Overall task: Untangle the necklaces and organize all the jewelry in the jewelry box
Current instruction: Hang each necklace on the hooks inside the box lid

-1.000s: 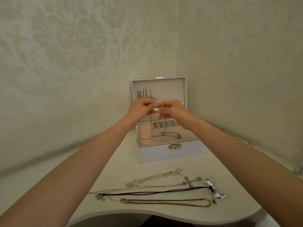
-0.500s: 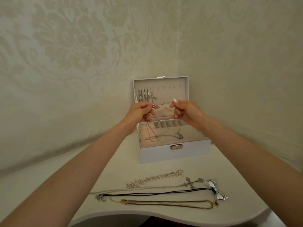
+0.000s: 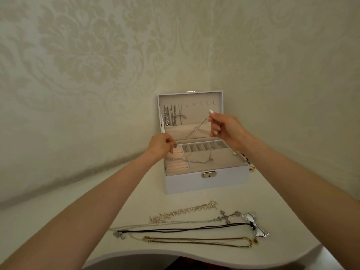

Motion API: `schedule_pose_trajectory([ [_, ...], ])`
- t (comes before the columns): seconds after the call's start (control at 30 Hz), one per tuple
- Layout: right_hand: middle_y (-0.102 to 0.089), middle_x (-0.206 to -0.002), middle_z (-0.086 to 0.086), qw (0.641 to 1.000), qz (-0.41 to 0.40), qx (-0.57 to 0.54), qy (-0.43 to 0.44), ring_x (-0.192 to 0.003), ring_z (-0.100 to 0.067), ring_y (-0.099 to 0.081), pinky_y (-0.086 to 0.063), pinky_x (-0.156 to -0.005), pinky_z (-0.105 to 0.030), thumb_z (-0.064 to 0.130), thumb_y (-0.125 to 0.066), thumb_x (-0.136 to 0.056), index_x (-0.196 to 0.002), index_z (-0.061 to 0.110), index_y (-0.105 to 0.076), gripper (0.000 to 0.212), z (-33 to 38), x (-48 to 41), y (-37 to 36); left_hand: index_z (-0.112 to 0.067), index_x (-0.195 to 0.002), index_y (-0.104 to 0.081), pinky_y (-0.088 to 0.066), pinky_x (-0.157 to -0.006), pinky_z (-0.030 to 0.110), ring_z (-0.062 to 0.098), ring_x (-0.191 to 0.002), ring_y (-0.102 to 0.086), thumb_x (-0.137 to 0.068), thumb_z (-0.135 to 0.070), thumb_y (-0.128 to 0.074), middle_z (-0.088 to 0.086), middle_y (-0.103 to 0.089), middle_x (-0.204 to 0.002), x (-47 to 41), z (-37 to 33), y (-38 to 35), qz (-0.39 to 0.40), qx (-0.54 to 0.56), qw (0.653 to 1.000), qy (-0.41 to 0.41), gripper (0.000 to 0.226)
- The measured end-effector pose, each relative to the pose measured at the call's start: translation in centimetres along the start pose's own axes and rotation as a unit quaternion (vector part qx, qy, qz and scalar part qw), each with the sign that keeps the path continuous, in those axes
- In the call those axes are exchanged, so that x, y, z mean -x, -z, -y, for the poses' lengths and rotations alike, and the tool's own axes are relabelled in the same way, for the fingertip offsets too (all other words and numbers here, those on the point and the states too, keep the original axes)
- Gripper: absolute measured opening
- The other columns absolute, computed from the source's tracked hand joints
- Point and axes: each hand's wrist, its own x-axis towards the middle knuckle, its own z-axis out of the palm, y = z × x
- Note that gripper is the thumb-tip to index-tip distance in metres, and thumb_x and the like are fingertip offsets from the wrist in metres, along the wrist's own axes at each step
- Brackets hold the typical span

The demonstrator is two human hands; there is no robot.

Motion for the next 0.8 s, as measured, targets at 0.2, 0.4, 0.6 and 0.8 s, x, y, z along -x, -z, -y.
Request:
schedule_pose_trajectory([
  [0.2, -0.038, -0.048, 0.003, 0.98, 0.051, 0.189, -0.023, -0.044, -0.011, -0.039, -0.044, -0.052, -0.024, 0.025, -0.055, -0.095, -0.079, 0.008, -0.065, 0.025, 0.1, 0.2, -0.8, -0.016, -0.125, -0.053, -0.039, -0.094, 0.028, 0.019, -0.109, -0.05, -0.085, -0.018, -0.067, 0.001, -0.054, -0.124, 0.4, -2.5, -0.8, 0.015, -0.061, 0.992, -0.112, 0.043],
  [0.4, -0.04, -0.049, 0.002, 0.961, 0.035, 0.276, -0.009, -0.042, -0.01, -0.038, -0.045, -0.049, -0.02, 0.027, -0.063, -0.09, -0.062, 0.014, -0.057, 0.032, 0.6, 0.3, -2.1, -0.001, -0.101, -0.059, -0.048, -0.056, 0.015, 0.0, -0.051, -0.057, -0.089, -0.006, -0.061, 0.005, -0.062, -0.072, 0.3, -5.6, -1.0, 0.058, 0.188, 0.977, -0.087, 0.013],
  [0.6, -0.034, -0.05, 0.001, 0.972, 0.036, 0.23, -0.017, -0.043, -0.012, -0.036, -0.047, -0.053, -0.028, 0.032, -0.065, -0.088, -0.08, 0.006, -0.064, 0.027, 1.1, 0.0, -1.2, 0.007, -0.089, -0.066, -0.049, -0.051, 0.012, -0.001, -0.042, -0.054, -0.089, -0.002, -0.059, 0.009, -0.06, -0.063, -0.5, -3.4, -0.7, -0.039, 0.206, 0.978, -0.017, 0.011],
  [0.8, -0.039, -0.05, 0.002, 0.973, 0.094, 0.196, -0.077, -0.047, -0.012, -0.041, -0.048, -0.057, -0.026, 0.025, -0.062, -0.09, -0.085, 0.004, -0.067, 0.022, 1.1, 0.2, -0.8, 0.007, -0.1, -0.062, -0.052, -0.052, 0.014, 0.006, -0.052, -0.062, -0.089, 0.007, -0.054, 0.015, -0.062, -0.075, -1.2, -2.8, 0.2, -0.035, 0.253, 0.966, 0.042, 0.014],
])
